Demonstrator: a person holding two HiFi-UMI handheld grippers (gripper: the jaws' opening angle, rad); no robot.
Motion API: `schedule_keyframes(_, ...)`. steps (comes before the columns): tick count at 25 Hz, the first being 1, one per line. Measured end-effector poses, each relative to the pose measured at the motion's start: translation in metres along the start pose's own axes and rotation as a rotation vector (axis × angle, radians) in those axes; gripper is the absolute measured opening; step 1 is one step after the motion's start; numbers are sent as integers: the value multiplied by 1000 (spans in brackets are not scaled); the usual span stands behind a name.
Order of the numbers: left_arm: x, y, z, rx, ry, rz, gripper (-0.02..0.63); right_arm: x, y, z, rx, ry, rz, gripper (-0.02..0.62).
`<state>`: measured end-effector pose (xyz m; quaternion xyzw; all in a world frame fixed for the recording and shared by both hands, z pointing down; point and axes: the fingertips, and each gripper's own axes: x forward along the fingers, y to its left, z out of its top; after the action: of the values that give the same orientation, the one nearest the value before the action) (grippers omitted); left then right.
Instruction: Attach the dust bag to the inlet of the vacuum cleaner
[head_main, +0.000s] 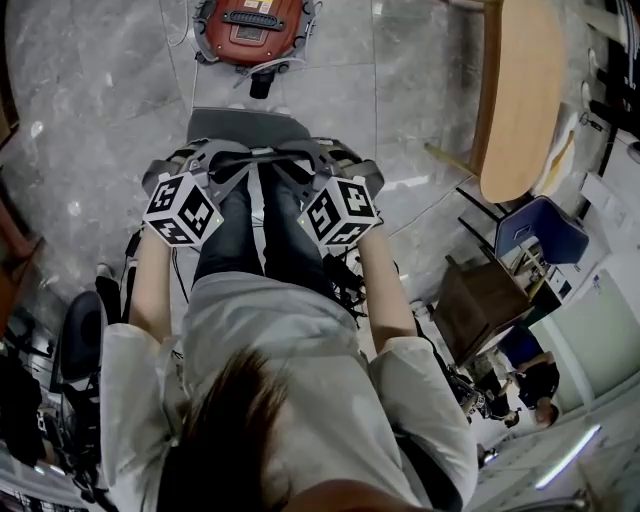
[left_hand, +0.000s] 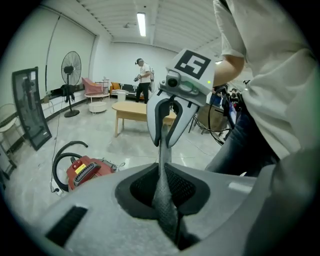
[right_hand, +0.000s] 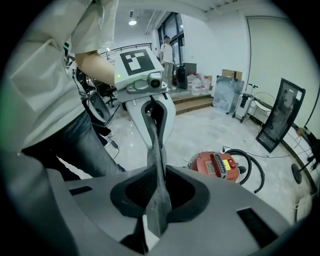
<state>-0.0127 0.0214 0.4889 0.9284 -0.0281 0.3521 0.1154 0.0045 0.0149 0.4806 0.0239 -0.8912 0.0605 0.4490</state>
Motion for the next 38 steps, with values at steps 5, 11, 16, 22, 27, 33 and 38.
schedule_keyframes(5, 21, 13, -24, -67, -16, 49, 63, 24, -1, -18, -26, 22, -16, 32)
schedule_keyframes(11, 43, 30, -52, -88, 12, 164, 74, 53, -11, -41, -24, 40, -7, 29)
schedule_keyframes(16, 67, 38, -79, -79, 67, 203, 60, 82, -17, -64, -31, 45, 16, 29)
schedule_keyframes(22, 98, 47, -115, -82, 87, 195, 57, 121, -22, -91, -15, 37, 5, 31)
schedule_keyframes(27, 120, 51, -137, -83, 91, 185, 55, 144, -23, -111, -4, 46, -2, 31)
schedule_keyframes(33, 141, 60, -155, -91, 96, 199, 54, 166, -31, -129, 10, 47, -16, 31)
schedule_keyframes(38, 157, 67, -172, -78, 117, 191, 54, 186, -35, -144, 54, 40, -23, 31)
